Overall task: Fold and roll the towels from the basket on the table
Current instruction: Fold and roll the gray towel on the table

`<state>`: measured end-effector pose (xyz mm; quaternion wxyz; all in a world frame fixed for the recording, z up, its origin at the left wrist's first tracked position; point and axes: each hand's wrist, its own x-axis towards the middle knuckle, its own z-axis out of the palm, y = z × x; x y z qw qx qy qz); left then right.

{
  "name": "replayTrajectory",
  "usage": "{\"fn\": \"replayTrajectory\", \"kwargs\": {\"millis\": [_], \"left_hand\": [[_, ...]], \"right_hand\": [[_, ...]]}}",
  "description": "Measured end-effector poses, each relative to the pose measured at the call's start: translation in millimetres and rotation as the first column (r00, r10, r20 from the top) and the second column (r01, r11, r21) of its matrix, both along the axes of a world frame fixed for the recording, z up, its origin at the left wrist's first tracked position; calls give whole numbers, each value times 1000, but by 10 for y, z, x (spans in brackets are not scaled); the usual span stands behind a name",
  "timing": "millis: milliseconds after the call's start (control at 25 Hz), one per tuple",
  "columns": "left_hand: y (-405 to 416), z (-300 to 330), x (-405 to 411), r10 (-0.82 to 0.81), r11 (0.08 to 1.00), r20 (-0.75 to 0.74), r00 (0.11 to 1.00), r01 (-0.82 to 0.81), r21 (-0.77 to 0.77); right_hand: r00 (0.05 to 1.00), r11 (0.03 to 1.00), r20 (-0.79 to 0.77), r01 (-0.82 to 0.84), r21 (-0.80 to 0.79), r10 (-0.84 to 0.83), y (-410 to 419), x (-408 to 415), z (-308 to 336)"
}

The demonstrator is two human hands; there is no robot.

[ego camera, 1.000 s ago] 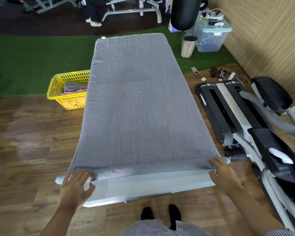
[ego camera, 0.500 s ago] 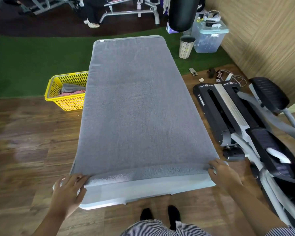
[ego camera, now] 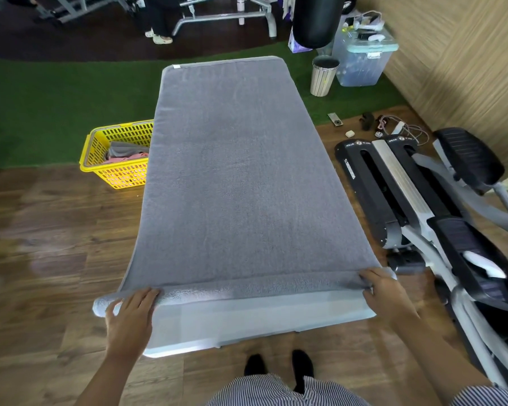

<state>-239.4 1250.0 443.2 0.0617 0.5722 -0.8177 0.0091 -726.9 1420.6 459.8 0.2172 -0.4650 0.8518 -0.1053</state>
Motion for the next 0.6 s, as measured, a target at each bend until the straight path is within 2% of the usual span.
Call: {"fn": "replayTrajectory", "kwargs": {"millis": [120, 320, 400, 520, 600], "left_hand": [[42, -4, 0, -25, 1000, 59, 998, 25, -9], [77, -24, 231, -137, 990, 71, 988, 136, 24], [102, -20, 235, -98, 995, 18, 995, 98, -13], [105, 16, 163, -85, 995, -74, 994, 81, -52], [97, 33, 156, -137, 990, -118, 984, 131, -54]], "right_hand": [[1000, 999, -27, 0, -33, -1, 10, -21, -4], [995, 999, -89, -39, 33, 41, 19, -53, -44], [988, 999, -151, -42, -29, 37, -3, -34, -48], [967, 977, -234, -139, -163, 98, -1, -4, -73], [975, 977, -204, -123, -175, 86, 19, 2, -87]]}}
